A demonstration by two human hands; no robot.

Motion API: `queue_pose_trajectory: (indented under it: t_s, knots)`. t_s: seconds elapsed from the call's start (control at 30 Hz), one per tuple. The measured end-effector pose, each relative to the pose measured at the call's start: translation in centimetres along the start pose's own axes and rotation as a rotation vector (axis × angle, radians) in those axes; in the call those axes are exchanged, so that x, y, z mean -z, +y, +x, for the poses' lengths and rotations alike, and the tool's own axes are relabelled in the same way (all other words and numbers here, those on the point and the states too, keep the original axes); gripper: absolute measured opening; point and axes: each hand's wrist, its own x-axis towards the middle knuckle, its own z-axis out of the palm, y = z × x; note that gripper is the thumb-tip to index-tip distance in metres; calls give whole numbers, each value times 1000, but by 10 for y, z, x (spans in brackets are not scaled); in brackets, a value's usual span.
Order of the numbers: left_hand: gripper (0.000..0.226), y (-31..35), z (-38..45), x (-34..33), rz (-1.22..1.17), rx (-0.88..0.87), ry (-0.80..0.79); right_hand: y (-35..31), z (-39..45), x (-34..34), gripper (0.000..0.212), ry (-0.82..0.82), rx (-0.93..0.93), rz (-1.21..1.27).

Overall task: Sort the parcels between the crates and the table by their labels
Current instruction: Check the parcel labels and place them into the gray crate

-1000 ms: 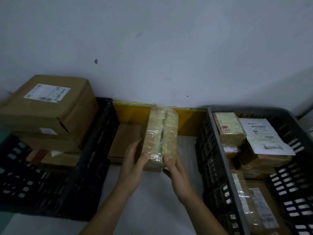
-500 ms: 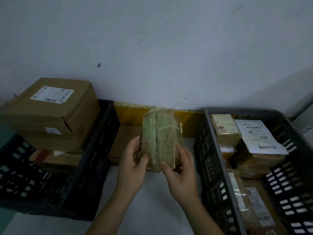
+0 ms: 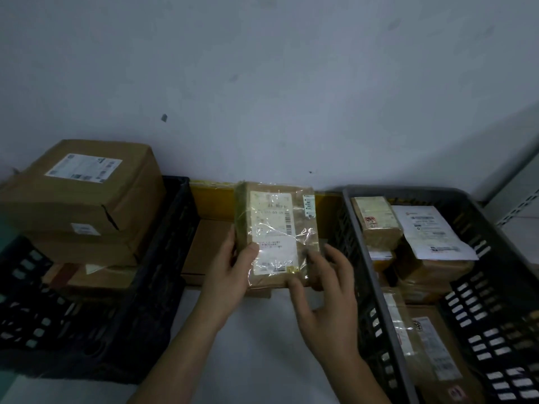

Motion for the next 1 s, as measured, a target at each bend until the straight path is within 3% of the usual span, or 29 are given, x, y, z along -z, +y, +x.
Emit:
queue_pose_trajectory:
  t_s: [0.3,0.43,0.57,0.67,0.8,1.0]
  knots:
    - [44,0,-5,-7,-5,52,-109,-8,0,18,57,34,-7,-100]
    - [86,5,-6,-20,4,75,-240,-21,-3,39,83,-3,-59,-233]
    - [71,16,-9,-47,15,67,-395,-36,-8,66,114,-41,-125,-428]
    - [71,26,-15,-75,57,8,-506,-38,-9,93,124,-34,-199,-519]
    - [80,31,-27,-117,64,-115,-604,-27,-12,133,118,3,-272,-546]
    - [71,27,-43,-175,312,-259,-657,7,-12,199,108,23,-326,-580]
